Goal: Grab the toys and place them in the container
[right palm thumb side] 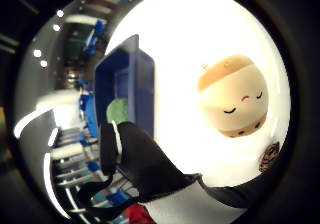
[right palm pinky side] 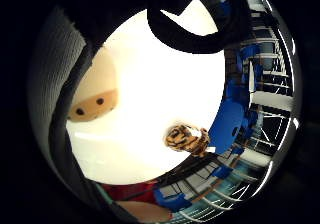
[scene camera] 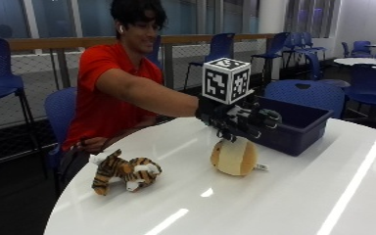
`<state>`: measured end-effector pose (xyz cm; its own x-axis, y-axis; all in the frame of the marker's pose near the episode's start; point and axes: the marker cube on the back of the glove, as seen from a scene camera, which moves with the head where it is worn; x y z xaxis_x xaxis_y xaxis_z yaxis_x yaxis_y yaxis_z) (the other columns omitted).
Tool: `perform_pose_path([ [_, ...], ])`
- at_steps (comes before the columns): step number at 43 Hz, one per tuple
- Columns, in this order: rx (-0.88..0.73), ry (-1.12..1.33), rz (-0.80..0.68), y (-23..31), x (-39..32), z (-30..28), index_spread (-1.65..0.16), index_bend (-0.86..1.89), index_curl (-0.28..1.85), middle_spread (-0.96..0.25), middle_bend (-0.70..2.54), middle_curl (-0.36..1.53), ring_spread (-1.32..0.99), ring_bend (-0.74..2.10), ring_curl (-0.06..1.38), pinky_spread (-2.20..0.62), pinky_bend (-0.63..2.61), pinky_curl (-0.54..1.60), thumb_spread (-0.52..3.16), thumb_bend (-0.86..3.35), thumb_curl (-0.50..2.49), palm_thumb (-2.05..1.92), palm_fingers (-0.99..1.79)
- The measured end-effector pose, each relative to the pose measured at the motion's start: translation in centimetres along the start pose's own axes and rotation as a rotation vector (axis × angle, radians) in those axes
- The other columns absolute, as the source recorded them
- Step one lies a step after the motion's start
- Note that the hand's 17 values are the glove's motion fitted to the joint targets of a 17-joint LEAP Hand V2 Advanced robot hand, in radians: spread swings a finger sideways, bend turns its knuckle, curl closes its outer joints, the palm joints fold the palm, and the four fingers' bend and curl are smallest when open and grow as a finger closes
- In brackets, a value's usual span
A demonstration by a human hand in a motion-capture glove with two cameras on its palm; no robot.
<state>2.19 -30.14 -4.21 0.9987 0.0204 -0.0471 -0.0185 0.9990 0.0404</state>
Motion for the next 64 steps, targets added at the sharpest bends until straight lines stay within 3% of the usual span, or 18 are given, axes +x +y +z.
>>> perform_pose_path([
  [12, -0.084, 0.011, 0.030, -1.4, -0.1, 4.5, -0.33, 0.09, 0.23, -0.07, 0.11, 0.27, 0.02, 0.16, 0.26, 0.10, 0.86, 0.35, 0.89, -0.14, 0.21, -0.19, -0.26],
  [26, -0.199, 0.055, 0.062, -0.5, 0.8, 9.7, -0.32, 0.03, 0.13, -0.04, 0.12, 0.24, 0.05, 0.19, 0.25, 0.11, 1.30, 0.45, 0.98, -0.04, 0.21, -0.03, -0.24],
  [34, -0.198, 0.092, 0.086, -0.1, 0.9, 9.3, -0.37, 0.21, 0.16, -0.04, 0.05, 0.19, 0.01, 0.52, 0.33, 0.06, 1.20, 0.43, 1.12, 0.00, 0.26, 0.07, -0.02],
  [36, -0.193, 0.106, 0.088, -0.1, 0.7, 9.2, -0.39, 0.23, 0.17, -0.10, 0.27, 0.24, -0.04, 0.55, 0.33, 0.02, 1.07, 0.38, 1.18, 0.03, 0.28, 0.12, 0.20],
  [46, -0.034, 0.219, 0.054, -0.2, -0.4, 8.8, -0.40, 0.15, 0.18, -0.23, 0.35, 0.30, -0.29, 0.78, 0.39, -0.31, 1.09, 0.36, 1.33, 0.17, 0.38, 0.37, 0.73],
  [56, 0.025, 0.160, 0.020, 0.0, -1.3, 3.6, -0.40, 0.28, 0.26, -0.34, 0.51, 0.39, -0.44, 0.90, 0.46, -0.39, 0.99, 0.37, 1.07, 0.26, 0.56, 0.65, 1.08],
  [64, 0.107, 0.099, 0.000, 0.7, -5.0, -5.6, -0.40, 0.31, 0.32, -0.39, 0.57, 0.44, -0.48, 0.95, 0.51, -0.42, 0.98, 0.40, 0.91, 0.25, 0.65, 0.68, 1.09],
])
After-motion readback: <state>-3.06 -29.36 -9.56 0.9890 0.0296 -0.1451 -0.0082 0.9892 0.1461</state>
